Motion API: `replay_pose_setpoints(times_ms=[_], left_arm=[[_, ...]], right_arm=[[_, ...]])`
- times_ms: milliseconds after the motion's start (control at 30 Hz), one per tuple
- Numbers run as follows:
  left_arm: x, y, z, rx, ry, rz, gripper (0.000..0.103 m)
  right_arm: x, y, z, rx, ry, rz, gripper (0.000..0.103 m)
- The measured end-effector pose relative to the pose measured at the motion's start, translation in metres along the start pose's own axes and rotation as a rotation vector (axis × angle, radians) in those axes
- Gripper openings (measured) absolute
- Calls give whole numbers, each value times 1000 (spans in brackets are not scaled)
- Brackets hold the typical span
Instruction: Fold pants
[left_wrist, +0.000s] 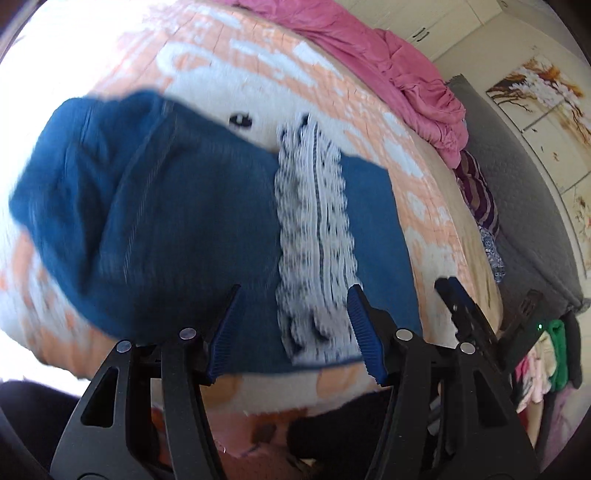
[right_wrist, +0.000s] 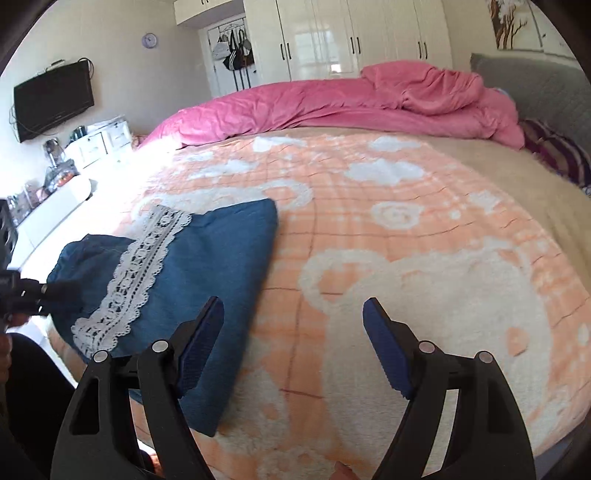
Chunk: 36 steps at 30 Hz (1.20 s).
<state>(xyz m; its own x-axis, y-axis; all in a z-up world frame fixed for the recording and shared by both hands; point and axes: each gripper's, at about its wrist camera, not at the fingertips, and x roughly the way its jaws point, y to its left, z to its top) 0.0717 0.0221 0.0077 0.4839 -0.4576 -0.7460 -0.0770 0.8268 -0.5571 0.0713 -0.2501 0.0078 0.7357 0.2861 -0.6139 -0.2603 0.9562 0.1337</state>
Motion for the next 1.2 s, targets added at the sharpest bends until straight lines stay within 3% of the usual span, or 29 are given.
replay_pose_setpoints(times_ms=[200, 233, 300, 400, 533, 633, 767, 967, 1200], left_arm=[[17, -17, -20, 14, 26, 28, 48], [22, -20, -21, 17, 25, 36, 45], [27, -26, -22, 55, 17, 88, 18], [21, -30, -24, 114, 8, 125, 14], [15, -41, -31, 248, -15, 226, 15], [24, -44, -36, 293, -9, 269, 18], [24, -40, -33, 289, -12, 267, 28], [27, -45, -33, 290, -10, 247, 44], [25, -47, -35, 300, -9, 244, 47]], right_arm=[[-6, 7, -2, -47, -24, 12, 77], [-6, 9, -3, -57, -22, 20, 77], [-5, 11, -3, -72, -14, 23, 77], [-10, 15, -3, -82, -31, 67, 77], [-14, 34, -6, -134, -38, 184, 76], [-6, 54, -12, -215, 14, 208, 65], [1, 68, -19, -272, 60, 199, 58], [26, 54, -26, -205, 201, 152, 54], [27, 53, -27, -199, 209, 153, 56]])
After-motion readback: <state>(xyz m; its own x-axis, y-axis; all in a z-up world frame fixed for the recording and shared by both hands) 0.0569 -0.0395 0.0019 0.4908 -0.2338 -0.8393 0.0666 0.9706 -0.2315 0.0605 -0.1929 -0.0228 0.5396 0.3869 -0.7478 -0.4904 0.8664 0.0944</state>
